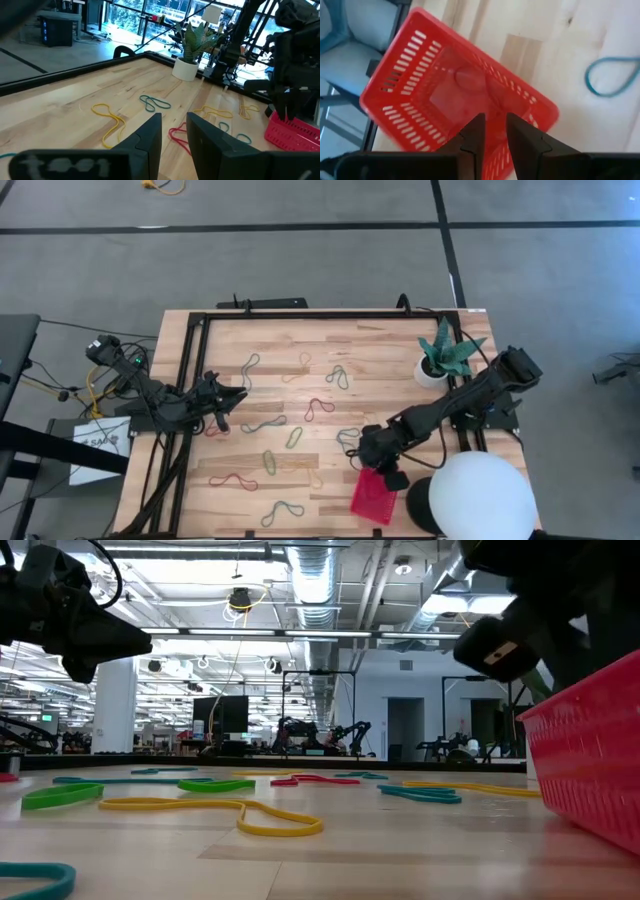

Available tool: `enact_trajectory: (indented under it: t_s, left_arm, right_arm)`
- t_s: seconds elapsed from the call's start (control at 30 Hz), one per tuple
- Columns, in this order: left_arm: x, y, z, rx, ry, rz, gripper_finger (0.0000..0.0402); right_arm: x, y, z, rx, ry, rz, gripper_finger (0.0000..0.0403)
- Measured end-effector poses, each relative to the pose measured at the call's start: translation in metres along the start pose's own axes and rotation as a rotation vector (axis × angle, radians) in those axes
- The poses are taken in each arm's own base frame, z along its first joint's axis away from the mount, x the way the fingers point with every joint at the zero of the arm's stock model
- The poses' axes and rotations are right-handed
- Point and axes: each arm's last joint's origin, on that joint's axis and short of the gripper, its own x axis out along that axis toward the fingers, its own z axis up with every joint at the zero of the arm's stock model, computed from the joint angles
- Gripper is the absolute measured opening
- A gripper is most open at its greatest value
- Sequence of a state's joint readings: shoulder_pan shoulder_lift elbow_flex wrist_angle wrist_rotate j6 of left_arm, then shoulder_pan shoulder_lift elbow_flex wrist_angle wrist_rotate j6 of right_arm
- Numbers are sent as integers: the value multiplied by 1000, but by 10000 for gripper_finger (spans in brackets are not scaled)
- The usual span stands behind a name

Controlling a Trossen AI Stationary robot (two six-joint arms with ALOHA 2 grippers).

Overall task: Pick and place items into bin
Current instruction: Put the yellow rubber band into the red bin

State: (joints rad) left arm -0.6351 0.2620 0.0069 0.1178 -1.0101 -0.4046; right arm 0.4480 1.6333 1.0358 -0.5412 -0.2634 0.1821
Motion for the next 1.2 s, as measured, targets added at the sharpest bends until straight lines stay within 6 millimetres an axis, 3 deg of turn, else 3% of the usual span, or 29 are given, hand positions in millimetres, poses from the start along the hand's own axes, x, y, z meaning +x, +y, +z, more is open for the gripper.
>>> enact_trajectory:
  t_s: [0.2,0.3,0.7,1.0,1.2]
  left_arm:
    - [0,1,0,0,-9,20,80]
    - [0,1,1,-1,-20,47,80]
    - [0,2,1,-33,-34,71,80]
    - [0,2,1,-37,-32,71,80]
    - [0,2,1,-37,-32,71,80]
  right_arm:
    - [-14,5,1,-45,104,-72,70]
    - [-17,-3,-2,-75,147,-118,70]
    - [-37,-41,-13,97,260,-205,70]
    - [-18,-62,-56,324,414,-241,70]
    - [-4,-56,-62,342,366,-176,70]
